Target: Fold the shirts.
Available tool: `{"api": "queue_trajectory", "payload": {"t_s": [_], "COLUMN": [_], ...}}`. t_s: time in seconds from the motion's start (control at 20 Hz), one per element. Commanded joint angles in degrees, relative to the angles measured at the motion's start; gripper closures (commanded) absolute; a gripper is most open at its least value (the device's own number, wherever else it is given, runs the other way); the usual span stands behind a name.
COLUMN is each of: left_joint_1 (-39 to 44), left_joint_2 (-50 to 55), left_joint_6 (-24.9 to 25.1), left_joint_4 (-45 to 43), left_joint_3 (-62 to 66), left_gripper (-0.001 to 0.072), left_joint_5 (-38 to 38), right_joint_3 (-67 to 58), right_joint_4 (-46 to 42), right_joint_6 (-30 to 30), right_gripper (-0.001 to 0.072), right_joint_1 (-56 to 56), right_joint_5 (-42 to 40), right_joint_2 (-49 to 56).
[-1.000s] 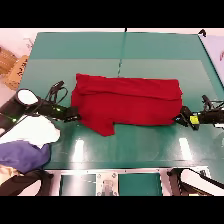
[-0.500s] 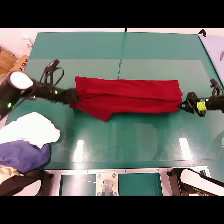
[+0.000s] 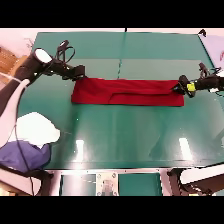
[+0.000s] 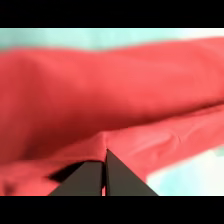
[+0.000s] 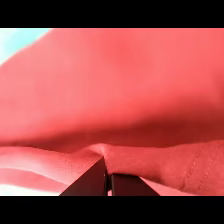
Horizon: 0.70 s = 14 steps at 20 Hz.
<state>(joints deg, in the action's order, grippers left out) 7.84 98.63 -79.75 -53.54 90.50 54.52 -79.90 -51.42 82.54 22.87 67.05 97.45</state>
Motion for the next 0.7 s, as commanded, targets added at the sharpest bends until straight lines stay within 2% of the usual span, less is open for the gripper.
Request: {"api": "queue_trajectory", "payload": {"t_s": [0.0,0.05,0.1,0.2,0.25,0.45,0.5,0.6,0.65], "left_joint_1": [-0.02,-0.02,-0.17,-1.53,-2.47,-5.57,-5.57,-5.4,-5.27], "left_joint_2": [8.98,9.92,10.08,10.05,10.05,10.05,10.03,10.03,10.05], "left_joint_6": [0.74,0.68,0.57,0.2,0.13,-1.42,-1.4,-1.4,-1.4], "left_joint_4": [1.31,2.03,2.05,2.05,2.08,2.14,2.05,2.23,2.36], "left_joint_3": [6.49,6.62,6.64,8.98,10.86,17.51,18.18,18.18,18.18], "left_gripper": [0.0526,0.0194,0.0059,0.0061,0.0061,0.0061,0.0061,0.0064,0.0191], "left_joint_5": [-4.24,-6.75,-9.09,-11.28,-10.56,-0.83,1.7,5.46,7.3], "right_joint_3": [-7.15,-8.59,-10.05,-14.29,-16.9,-20.94,-20.94,-20.94,-20.94], "right_joint_4": [2.69,2.97,2.95,2.75,2.71,-2.29,-3.78,-4.98,-5.01], "right_joint_6": [-0.07,-0.09,-0.15,-1.95,-3.58,-4.79,-5.09,-5.6,-6.93], "right_gripper": [0.0635,0.0512,0.0426,0.0249,0.0207,0.0198,0.0157,0.0154,0.0153], "right_joint_1": [-0.66,-0.63,-0.39,0.92,2.1,7.56,8.72,10.49,11.1], "right_joint_5": [-3.34,-5.07,-6.27,-5.62,-3.45,5.79,7.61,9.88,10.58], "right_joint_2": [9.55,10.97,11.61,11.58,11.58,11.63,11.8,12.5,13.14]}}
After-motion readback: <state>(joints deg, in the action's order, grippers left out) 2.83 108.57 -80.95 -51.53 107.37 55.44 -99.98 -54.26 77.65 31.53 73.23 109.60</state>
